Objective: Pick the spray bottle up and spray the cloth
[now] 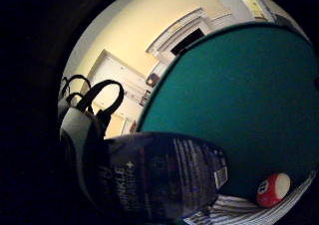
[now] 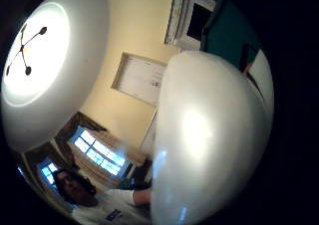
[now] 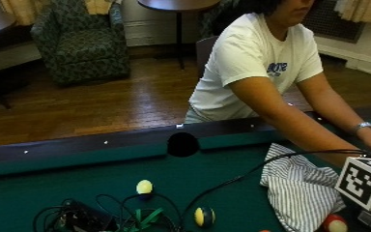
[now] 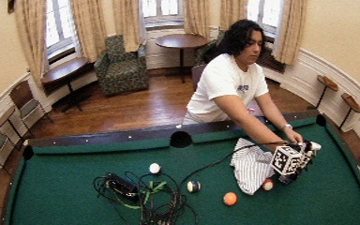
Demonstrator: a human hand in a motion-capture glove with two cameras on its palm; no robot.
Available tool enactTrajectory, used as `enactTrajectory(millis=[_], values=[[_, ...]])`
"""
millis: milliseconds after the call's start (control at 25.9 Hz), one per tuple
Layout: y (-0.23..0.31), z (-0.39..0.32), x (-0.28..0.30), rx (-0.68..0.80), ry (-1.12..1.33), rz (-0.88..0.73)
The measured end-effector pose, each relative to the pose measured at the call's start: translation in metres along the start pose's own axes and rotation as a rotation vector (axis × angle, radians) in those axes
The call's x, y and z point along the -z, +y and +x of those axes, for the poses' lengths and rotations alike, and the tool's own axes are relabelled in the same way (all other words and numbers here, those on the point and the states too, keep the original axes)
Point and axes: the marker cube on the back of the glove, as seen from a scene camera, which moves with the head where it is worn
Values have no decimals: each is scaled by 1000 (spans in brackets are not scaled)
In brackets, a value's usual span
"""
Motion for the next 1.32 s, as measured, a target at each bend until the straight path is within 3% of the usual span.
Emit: enactTrajectory(millis=[348,658,1122,1315], values=[[16,13,5,-83,-7,-50],[25,3,39,-69,142,-63],[76,0,117,16,755,-301],[108,-11,148,54,889,-403]])
